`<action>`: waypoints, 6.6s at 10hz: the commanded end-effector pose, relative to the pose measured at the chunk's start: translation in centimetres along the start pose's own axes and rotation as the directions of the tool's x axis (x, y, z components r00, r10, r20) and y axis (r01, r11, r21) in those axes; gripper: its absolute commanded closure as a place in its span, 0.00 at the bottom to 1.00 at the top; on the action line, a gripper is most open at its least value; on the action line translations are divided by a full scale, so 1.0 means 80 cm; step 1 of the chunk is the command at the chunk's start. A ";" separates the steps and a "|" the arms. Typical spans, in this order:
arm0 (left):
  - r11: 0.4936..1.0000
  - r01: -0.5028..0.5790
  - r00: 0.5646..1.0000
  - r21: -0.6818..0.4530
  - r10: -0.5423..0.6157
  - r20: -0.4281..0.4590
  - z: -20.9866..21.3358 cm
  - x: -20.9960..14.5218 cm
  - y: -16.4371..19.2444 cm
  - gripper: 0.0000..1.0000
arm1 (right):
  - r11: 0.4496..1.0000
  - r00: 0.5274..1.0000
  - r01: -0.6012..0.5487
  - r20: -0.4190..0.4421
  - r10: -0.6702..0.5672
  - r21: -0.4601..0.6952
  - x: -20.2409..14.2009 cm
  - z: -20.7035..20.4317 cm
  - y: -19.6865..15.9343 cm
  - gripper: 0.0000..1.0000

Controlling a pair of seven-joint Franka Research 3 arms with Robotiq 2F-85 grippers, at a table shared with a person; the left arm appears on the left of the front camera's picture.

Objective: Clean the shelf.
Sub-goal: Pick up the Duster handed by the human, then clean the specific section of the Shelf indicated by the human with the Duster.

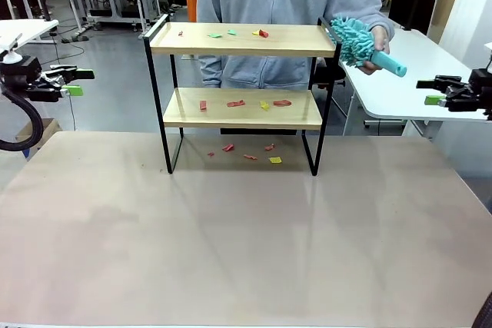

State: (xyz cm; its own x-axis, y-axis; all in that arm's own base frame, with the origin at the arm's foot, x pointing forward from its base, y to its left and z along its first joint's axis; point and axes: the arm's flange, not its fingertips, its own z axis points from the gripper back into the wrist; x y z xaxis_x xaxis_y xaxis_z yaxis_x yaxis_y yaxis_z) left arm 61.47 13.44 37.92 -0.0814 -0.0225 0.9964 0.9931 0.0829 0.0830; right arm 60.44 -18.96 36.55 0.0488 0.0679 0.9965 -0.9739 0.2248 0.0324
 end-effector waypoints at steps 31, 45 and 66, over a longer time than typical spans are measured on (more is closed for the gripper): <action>1.000 0.016 1.000 -0.003 -0.016 -0.005 0.001 0.003 0.000 0.00 | 0.501 0.643 0.023 -0.371 -0.670 -0.865 0.252 -0.282 0.193 0.00; 1.000 0.016 1.000 -0.003 -0.016 -0.005 0.001 0.003 0.000 0.00 | 0.427 0.609 0.024 -0.325 -0.723 -0.904 0.265 -0.283 0.183 1.00; 1.000 0.016 1.000 -0.003 -0.016 -0.005 0.001 0.003 0.000 0.00 | 0.584 0.514 -0.093 -0.542 -0.665 -0.806 0.271 -0.138 0.240 0.87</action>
State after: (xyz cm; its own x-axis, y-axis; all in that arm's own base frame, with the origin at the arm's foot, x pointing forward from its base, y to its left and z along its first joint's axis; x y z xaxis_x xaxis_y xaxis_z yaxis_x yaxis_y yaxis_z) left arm 61.53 13.46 37.96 -0.0831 -0.0244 0.9962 0.9930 0.0827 0.0849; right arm 46.99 -0.80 57.56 0.8129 0.3624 0.4559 -0.3534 0.9292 -0.1084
